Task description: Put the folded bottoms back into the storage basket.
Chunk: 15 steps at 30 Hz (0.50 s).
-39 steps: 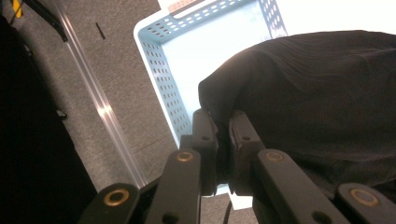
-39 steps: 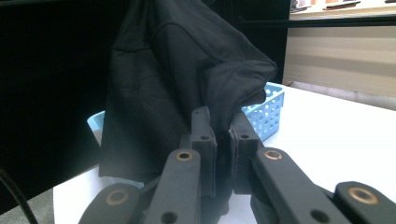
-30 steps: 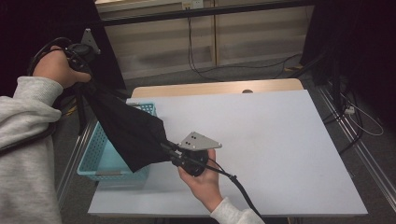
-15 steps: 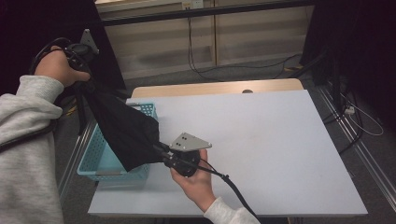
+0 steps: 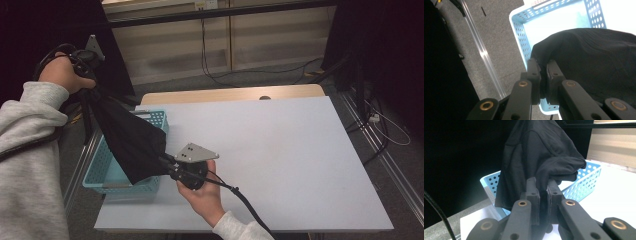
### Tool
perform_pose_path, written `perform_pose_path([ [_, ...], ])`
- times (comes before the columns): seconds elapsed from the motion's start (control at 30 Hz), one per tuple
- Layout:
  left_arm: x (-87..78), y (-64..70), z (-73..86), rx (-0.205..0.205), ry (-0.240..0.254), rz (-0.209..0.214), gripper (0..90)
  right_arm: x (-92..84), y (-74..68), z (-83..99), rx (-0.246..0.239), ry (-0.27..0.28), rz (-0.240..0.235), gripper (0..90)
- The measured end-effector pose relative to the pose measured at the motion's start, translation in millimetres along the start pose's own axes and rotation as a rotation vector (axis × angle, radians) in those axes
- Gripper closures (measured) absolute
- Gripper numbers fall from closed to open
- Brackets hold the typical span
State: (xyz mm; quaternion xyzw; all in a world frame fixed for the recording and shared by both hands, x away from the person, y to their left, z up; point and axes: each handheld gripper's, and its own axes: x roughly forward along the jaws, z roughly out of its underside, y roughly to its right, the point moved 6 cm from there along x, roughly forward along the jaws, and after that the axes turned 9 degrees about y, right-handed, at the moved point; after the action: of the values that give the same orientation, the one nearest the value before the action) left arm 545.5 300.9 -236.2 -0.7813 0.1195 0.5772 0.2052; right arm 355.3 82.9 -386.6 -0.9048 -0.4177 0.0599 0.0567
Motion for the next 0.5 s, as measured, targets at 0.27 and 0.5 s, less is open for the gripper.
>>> perform_pose_path([
  [0.27, 7.0, -4.7, -0.2, -0.013, 0.012, 0.010, 83.8, 3.0, -4.8, 0.5, -0.003, -0.004, -0.007, 83.5],
  [0.5, 4.5, -9.5, 0.2, -0.023, 0.022, 0.016, 83.8, 7.5, -6.8, 2.2, 0.000, -0.003, -0.018, 83.5],
])
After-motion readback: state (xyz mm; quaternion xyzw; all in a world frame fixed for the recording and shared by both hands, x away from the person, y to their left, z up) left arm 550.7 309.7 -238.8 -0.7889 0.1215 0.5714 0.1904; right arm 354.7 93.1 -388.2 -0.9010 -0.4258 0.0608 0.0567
